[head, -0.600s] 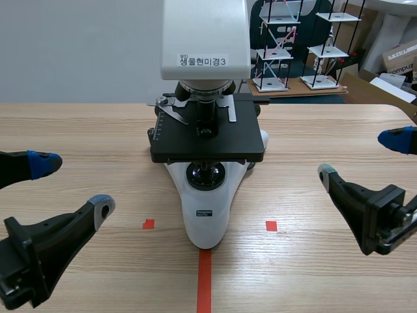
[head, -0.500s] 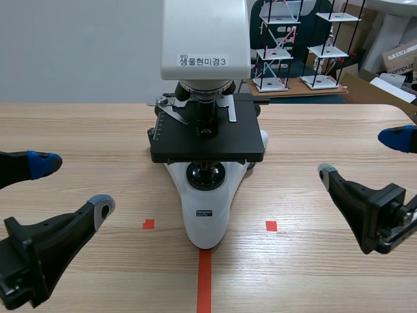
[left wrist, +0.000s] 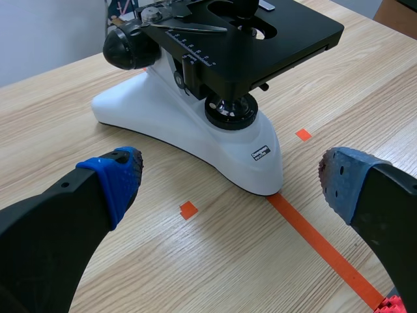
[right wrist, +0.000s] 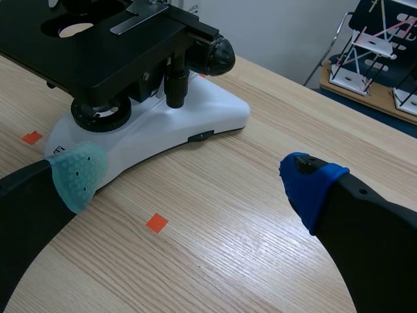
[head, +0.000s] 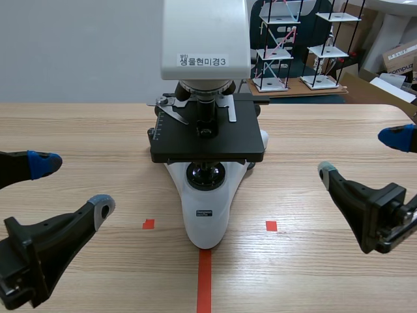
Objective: Point at the stage knob
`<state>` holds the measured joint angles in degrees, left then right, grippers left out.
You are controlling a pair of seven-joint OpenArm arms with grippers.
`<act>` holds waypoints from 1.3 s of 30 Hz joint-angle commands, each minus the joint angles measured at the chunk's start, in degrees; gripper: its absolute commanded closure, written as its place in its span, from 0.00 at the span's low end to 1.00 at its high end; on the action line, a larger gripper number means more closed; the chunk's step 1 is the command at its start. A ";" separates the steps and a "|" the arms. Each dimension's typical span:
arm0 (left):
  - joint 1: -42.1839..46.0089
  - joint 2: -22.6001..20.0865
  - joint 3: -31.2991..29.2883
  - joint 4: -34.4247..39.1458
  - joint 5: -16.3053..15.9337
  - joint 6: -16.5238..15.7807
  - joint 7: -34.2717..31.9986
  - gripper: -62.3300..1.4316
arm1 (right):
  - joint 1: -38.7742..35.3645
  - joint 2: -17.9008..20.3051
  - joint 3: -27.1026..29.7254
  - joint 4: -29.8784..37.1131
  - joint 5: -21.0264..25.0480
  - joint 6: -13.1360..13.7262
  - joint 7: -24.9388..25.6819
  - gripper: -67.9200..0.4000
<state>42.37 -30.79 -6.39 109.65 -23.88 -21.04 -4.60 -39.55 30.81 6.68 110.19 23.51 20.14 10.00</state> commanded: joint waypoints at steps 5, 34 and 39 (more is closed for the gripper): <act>0.31 0.26 -0.48 0.68 -0.37 0.15 -0.76 0.09 | 0.66 0.13 0.39 0.37 0.52 -0.24 0.66 0.15; 0.31 0.26 -0.48 0.68 -0.37 0.15 -0.74 0.09 | 2.58 0.11 0.33 -0.52 -0.44 -0.22 0.37 0.56; 0.31 0.26 -0.48 0.68 -0.37 0.15 -0.74 0.09 | 5.40 0.11 -0.37 -3.72 -0.98 0.00 0.61 0.92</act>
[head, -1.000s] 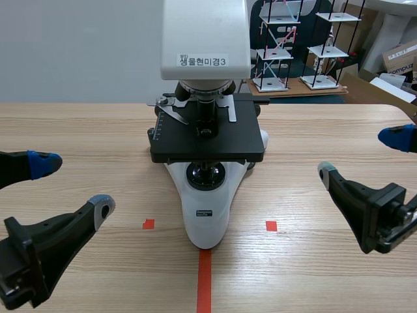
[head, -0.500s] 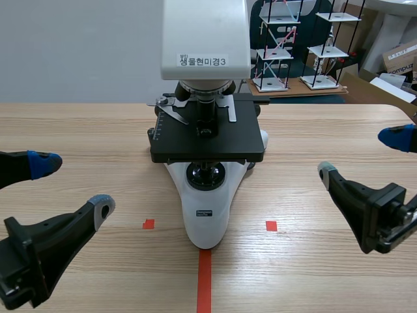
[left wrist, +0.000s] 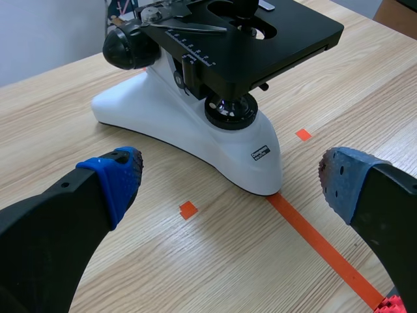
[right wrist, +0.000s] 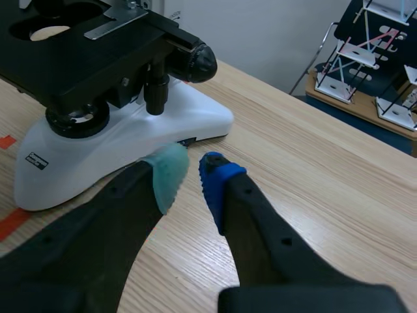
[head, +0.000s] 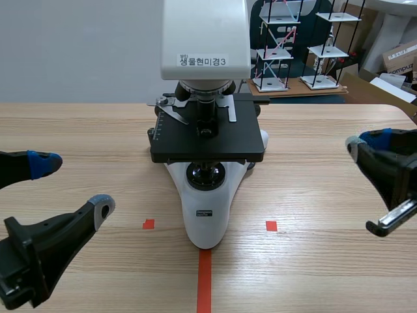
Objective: Point at the stage knob
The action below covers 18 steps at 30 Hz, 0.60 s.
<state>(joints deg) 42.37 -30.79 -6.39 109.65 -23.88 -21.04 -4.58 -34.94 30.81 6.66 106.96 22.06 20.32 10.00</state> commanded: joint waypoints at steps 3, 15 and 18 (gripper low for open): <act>0.31 0.28 -0.48 0.68 -0.37 0.15 -0.79 0.09 | 2.91 0.09 -1.68 -3.28 0.39 -0.15 0.70 0.97; 0.31 0.26 -0.48 0.68 -0.37 0.15 -0.76 0.09 | 15.76 -0.07 -9.22 -18.51 -6.60 1.81 10.19 0.99; 0.31 0.26 -0.48 0.68 -0.37 0.15 -0.76 0.09 | 20.02 -0.24 -11.43 -23.41 -6.73 1.84 12.15 0.99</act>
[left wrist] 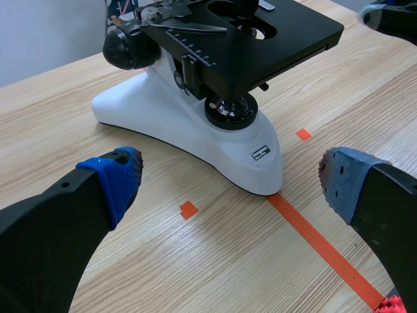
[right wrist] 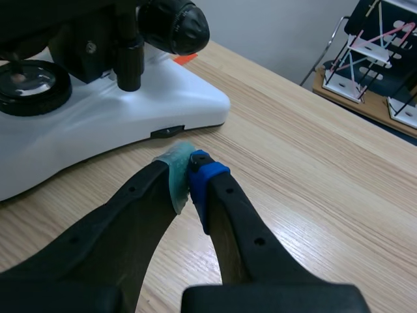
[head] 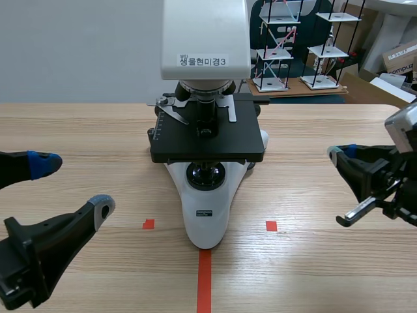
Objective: Point at the stage knob
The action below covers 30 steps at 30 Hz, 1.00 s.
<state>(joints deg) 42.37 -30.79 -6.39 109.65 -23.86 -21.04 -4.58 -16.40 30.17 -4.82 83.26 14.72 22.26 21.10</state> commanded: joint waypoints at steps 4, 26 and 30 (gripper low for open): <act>0.31 0.26 -0.48 0.68 -0.39 0.15 -0.76 0.09 | 6.84 -1.97 -1.70 -6.95 -1.31 0.07 4.35 0.99; 0.31 0.26 -0.48 0.68 -0.39 0.15 -0.74 0.09 | 21.66 -12.76 -7.30 -28.50 -18.27 1.81 21.09 0.99; 0.31 0.26 -0.48 0.68 -0.39 0.15 -0.74 0.09 | 21.64 -12.72 -7.65 -28.50 -18.40 1.79 21.66 0.99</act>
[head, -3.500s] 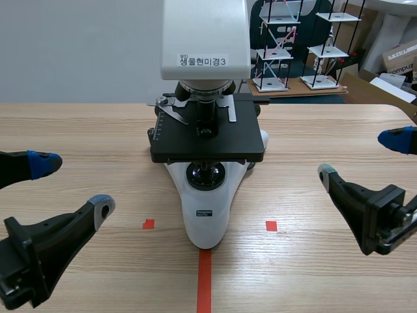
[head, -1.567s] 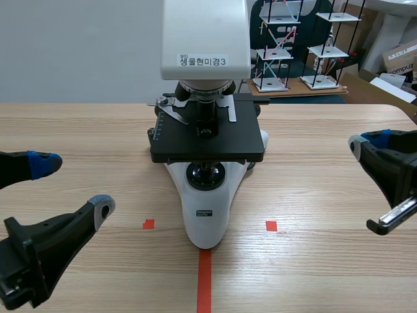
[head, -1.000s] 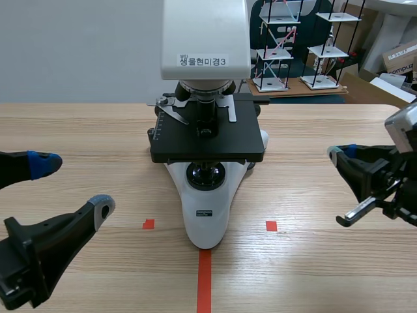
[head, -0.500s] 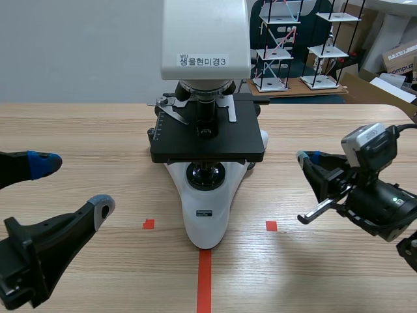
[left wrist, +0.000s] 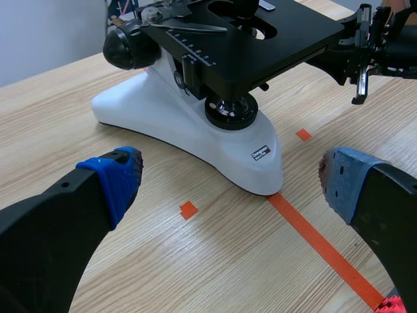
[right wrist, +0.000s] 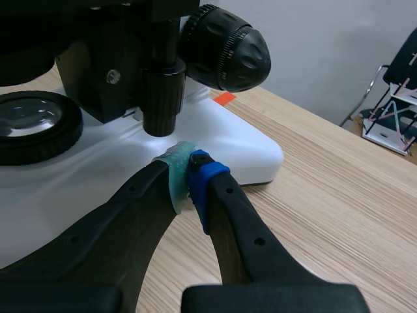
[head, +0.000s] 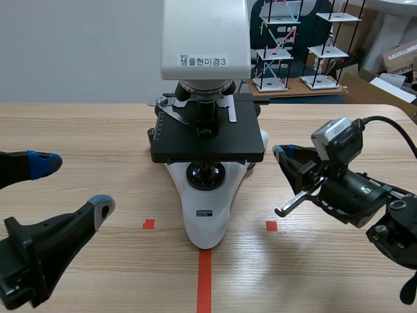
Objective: Point at the stage knob
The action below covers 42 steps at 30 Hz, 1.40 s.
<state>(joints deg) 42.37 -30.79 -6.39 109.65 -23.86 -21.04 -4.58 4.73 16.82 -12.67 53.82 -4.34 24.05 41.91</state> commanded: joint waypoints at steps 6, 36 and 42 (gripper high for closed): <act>0.31 0.26 -0.48 0.68 -0.39 0.15 -0.72 0.09 | 0.50 0.63 0.20 0.94 0.66 -0.02 0.83 0.99; 0.31 0.26 -0.48 0.68 -0.39 0.15 -0.35 0.09 | 0.50 0.63 0.22 0.94 0.66 -0.35 -0.22 0.99; 0.31 0.26 -0.48 0.68 -0.39 0.15 -0.35 0.09 | 0.50 0.63 0.22 0.94 0.66 -0.46 -0.20 0.99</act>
<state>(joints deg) 42.37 -30.79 -6.39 109.65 -23.86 -21.04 -4.51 4.73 16.84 -12.67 53.84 -4.32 23.57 40.88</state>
